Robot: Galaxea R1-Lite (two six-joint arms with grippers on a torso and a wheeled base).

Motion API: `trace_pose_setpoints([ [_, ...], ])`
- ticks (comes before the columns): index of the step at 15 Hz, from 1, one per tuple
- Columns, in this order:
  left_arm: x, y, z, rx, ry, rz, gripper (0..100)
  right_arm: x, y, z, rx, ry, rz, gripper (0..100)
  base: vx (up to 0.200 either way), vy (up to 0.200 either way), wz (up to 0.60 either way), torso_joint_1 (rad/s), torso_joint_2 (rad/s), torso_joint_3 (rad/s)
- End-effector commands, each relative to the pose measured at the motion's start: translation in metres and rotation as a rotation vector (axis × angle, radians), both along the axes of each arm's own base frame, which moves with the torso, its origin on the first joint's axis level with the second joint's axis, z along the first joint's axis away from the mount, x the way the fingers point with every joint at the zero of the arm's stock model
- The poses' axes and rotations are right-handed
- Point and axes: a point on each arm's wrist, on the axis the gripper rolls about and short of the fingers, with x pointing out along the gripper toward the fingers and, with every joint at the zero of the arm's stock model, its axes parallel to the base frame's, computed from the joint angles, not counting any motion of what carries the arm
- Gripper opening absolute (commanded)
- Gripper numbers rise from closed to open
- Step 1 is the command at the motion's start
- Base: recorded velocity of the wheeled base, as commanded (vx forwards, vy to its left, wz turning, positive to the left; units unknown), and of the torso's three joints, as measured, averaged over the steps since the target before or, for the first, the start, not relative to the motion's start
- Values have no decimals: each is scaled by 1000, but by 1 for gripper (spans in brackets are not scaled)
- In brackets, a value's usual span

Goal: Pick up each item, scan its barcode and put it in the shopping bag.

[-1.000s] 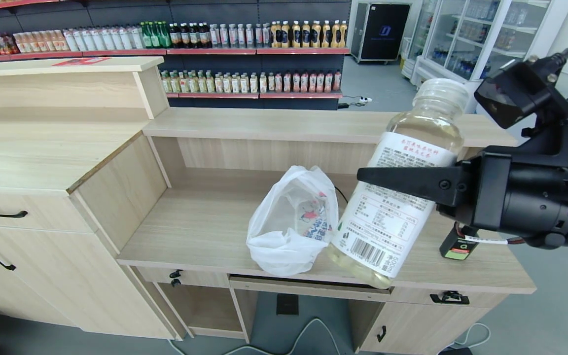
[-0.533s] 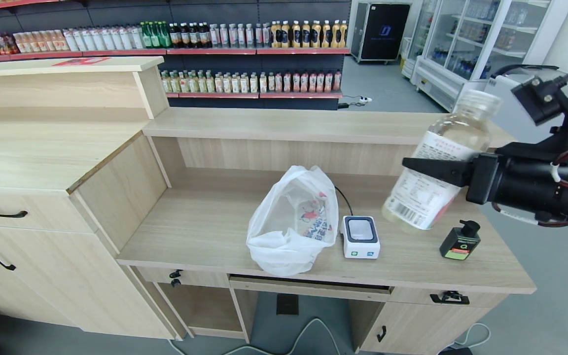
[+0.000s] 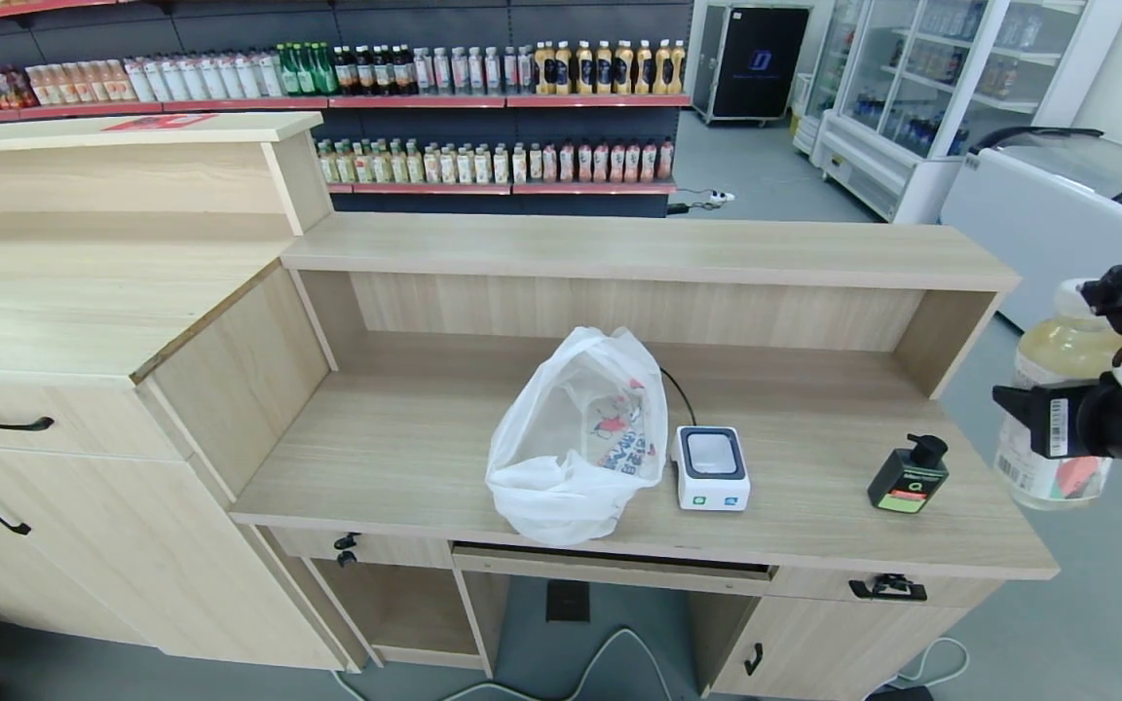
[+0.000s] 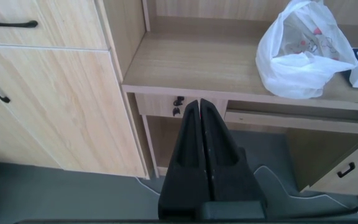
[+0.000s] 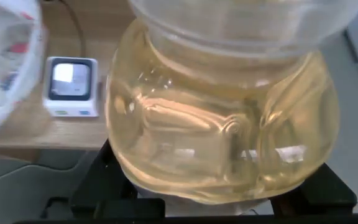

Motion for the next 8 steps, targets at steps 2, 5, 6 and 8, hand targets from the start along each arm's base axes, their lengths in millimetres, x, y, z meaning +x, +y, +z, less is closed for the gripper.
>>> trace_pose_setpoints([
  [2,0,0,0,0,0,0,0,5,-4,-6,-45,35,-67,0,0,0,0,0,0,0],
  [5,0,0,0,0,0,0,0,14,-11,-8,-153,80,-91,0,0,0,0,0,0,0],
  [6,0,0,0,0,0,0,0,21,-16,-8,-215,108,-87,0,0,0,0,0,0,0],
  [8,0,0,0,0,0,0,0,30,-20,-9,-220,113,-65,0,0,0,0,0,0,0],
])
